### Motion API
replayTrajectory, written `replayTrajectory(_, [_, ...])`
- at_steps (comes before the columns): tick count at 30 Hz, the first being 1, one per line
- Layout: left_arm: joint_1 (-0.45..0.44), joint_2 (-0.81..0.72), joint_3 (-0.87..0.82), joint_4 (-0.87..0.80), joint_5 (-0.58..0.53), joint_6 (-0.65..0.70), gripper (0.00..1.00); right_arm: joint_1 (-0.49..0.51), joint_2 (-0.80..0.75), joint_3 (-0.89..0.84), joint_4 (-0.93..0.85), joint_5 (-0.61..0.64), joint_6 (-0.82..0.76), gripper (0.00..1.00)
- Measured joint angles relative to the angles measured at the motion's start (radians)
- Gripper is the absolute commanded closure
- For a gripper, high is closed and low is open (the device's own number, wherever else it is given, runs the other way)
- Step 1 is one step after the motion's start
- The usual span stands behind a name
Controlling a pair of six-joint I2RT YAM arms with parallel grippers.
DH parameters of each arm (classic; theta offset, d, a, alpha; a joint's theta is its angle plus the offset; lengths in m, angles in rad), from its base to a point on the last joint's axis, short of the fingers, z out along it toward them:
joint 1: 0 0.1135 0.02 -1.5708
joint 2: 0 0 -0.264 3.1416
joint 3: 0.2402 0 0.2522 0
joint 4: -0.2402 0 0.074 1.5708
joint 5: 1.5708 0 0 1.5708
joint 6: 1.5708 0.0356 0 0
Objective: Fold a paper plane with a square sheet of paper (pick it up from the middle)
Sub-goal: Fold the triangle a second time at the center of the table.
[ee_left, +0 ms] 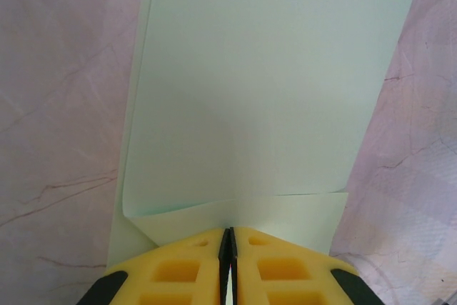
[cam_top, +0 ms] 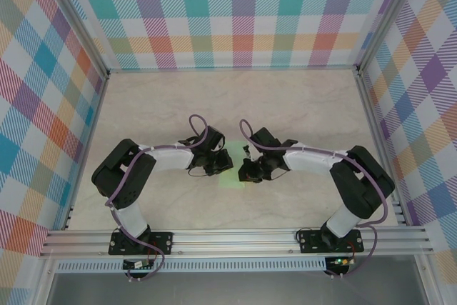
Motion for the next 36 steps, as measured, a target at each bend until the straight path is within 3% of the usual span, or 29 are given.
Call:
replayTrajectory(12, [0.0,0.002,0.003,-0.005,0.002,0.0,0.88,0.0,0.143,0.053,0.022,0.026,0.0,0.88])
replayTrajectory(25, [-0.001,0.002,0.013,-0.023,-0.008,0.0,0.88,-0.001,0.043,-0.063,-0.024,0.006,-0.057,0.88])
replayTrajectory(36, [-0.001,0.002,0.014,-0.025,-0.008,0.0,0.88,0.0,0.007,0.019,-0.059,0.007,-0.061,0.89])
